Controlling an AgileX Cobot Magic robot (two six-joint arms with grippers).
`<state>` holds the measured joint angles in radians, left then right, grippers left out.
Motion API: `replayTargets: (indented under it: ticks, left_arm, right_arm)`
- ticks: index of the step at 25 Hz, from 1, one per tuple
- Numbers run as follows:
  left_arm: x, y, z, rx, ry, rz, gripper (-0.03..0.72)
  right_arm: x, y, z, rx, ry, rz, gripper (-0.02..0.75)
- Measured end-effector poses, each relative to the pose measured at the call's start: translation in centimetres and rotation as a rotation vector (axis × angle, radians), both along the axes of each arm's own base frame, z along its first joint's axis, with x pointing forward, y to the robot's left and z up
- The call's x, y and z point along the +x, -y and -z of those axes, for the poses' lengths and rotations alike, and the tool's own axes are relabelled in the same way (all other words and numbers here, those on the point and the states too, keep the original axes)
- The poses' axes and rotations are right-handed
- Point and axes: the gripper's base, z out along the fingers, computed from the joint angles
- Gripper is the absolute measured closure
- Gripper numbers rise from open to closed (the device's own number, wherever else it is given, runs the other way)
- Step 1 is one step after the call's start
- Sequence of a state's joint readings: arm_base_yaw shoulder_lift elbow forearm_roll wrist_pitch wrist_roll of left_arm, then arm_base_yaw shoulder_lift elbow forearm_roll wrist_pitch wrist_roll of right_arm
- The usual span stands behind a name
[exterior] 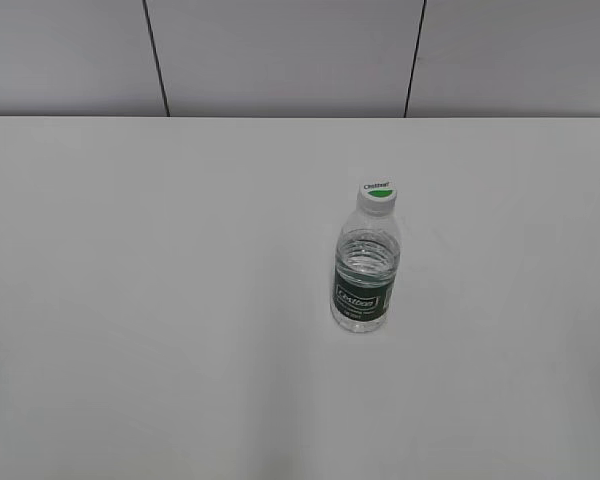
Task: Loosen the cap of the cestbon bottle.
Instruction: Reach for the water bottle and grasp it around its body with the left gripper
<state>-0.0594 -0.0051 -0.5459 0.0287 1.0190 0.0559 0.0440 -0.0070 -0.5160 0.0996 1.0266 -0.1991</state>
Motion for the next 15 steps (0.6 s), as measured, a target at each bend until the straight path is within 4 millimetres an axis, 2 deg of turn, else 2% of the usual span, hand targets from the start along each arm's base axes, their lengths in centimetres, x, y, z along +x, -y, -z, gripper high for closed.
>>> replayTargets:
  ticks: [15]
  left_arm:
    - [0.00,0.00,0.00,0.000,0.000,0.000,0.448]
  right_arm:
    - [0.00,0.00,0.00,0.000,0.000,0.000,0.494]
